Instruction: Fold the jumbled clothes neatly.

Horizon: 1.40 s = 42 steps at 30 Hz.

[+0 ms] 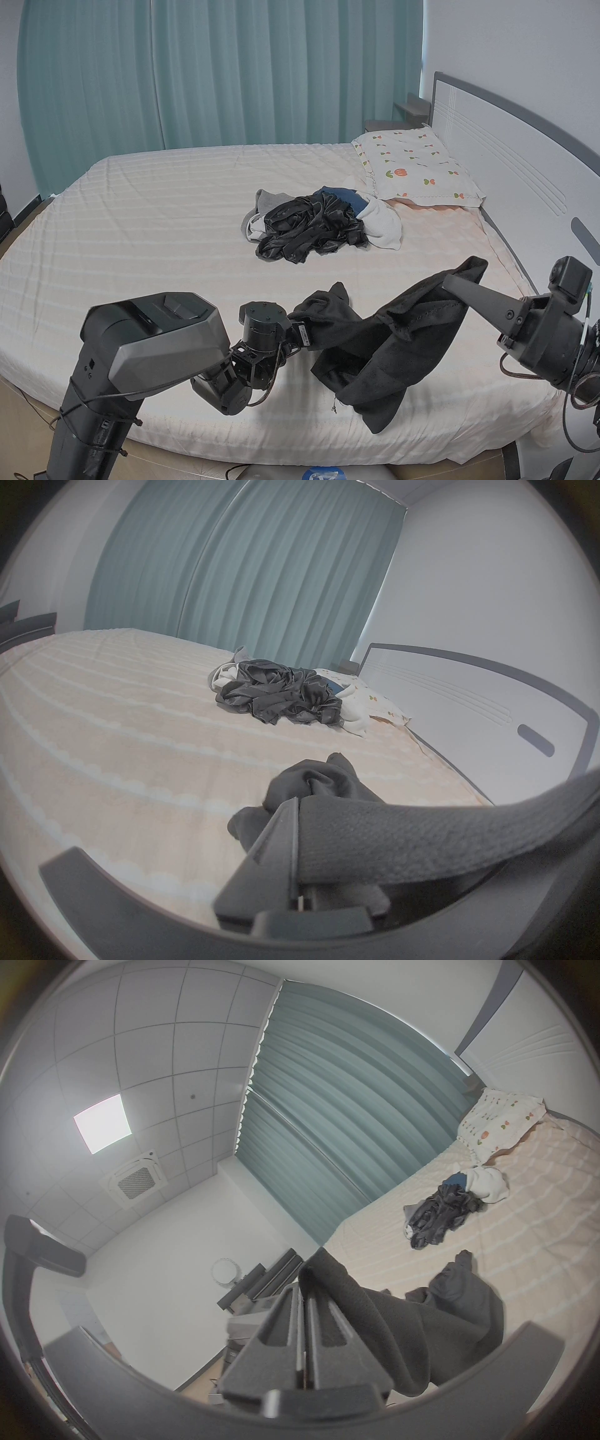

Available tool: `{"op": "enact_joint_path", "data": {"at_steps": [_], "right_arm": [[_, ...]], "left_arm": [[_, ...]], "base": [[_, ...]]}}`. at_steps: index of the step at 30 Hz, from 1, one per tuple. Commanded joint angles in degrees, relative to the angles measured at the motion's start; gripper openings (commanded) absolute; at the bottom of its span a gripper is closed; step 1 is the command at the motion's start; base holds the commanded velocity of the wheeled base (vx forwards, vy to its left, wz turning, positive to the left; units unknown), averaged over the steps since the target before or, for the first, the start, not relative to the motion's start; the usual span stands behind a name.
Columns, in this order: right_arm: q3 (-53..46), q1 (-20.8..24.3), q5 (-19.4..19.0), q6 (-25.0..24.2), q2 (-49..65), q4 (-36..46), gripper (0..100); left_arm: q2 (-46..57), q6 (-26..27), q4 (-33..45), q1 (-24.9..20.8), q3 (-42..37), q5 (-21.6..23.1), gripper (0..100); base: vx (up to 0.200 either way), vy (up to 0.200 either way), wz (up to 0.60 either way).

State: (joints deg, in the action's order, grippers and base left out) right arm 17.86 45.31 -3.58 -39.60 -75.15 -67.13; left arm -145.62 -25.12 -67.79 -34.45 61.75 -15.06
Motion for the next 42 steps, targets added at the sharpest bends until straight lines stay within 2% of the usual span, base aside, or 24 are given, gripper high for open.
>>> {"op": "enact_joint_path", "data": {"at_steps": [1, 4, 6, 7, 8, 10, 15, 16, 19, 25, 32, 37, 42], "right_arm": [[-0.02, -4.00, -0.46, -0.13, -7.90, -0.19, 0], [1.04, -4.62, 0.16, 0.31, -12.30, -0.28, 0], [1.21, -4.62, 0.24, 0.31, -12.74, -0.28, 0], [4.11, -5.67, 1.04, 0.57, -16.34, -0.19, 0], [4.11, -5.67, 1.04, 0.57, -16.34, -0.19, 0], [8.51, -7.34, 4.02, 1.63, -19.59, -0.72, 0], [14.92, -9.72, 8.33, 3.82, -19.42, -0.54, 0], [16.95, -10.42, 11.14, 4.53, -19.59, -0.01, 0], [17.30, -10.95, 15.27, 4.97, -21.52, -0.10, 0], [14.57, -11.91, 15.98, 4.53, -30.14, -1.86, 0], [13.69, -14.55, 16.50, 4.35, -38.31, -9.95, 0], [11.76, -14.11, 19.58, 4.09, -38.49, -13.37, 0], [8.24, -14.11, 19.05, 4.18, -38.75, -15.92, 0]], "left_arm": [[10.35, -1.86, 0.12, -0.79, -9.19, 0.29, 0], [15.63, -2.12, 0.03, -2.90, -13.84, 0.47, 0], [16.15, -2.12, 0.03, -3.08, -14.11, 0.47, 0], [21.43, -3.35, 0.38, -4.05, -16.39, 0.47, 0], [21.43, -3.35, 0.38, -4.05, -16.39, 0.47, 0], [27.40, -3.79, 0.47, -4.22, -19.29, 0.55, 0], [35.84, -6.25, 0.47, -3.69, -24.30, 0.64, 0], [38.30, -9.06, 0.64, -3.52, -25.62, 0.64, 0], [41.11, -10.82, 0.56, -2.73, -29.05, 0.64, 0], [41.99, -10.82, -0.32, -1.85, -34.94, 0.03, 0], [42.08, -10.73, -4.01, -1.67, -39.16, 0.64, 0], [41.64, -10.91, -4.28, -1.67, -41.44, 0.55, 0], [41.29, -10.38, -4.28, -2.38, -43.29, 0.29, 0]], "base": [[0.000, 0.000, 0.00], [0.000, 0.000, 0.00], [0.000, 0.000, 0.00], [0.000, 0.000, 0.00], [0.000, 0.000, 0.00], [0.000, 0.000, 0.00], [0.000, 0.000, 0.00], [0.000, 0.000, 0.00], [0.000, 0.000, 0.00], [0.000, 0.000, 0.00], [0.000, 0.000, 0.00], [0.000, 0.000, 0.00], [0.000, 0.000, 0.00]]}}
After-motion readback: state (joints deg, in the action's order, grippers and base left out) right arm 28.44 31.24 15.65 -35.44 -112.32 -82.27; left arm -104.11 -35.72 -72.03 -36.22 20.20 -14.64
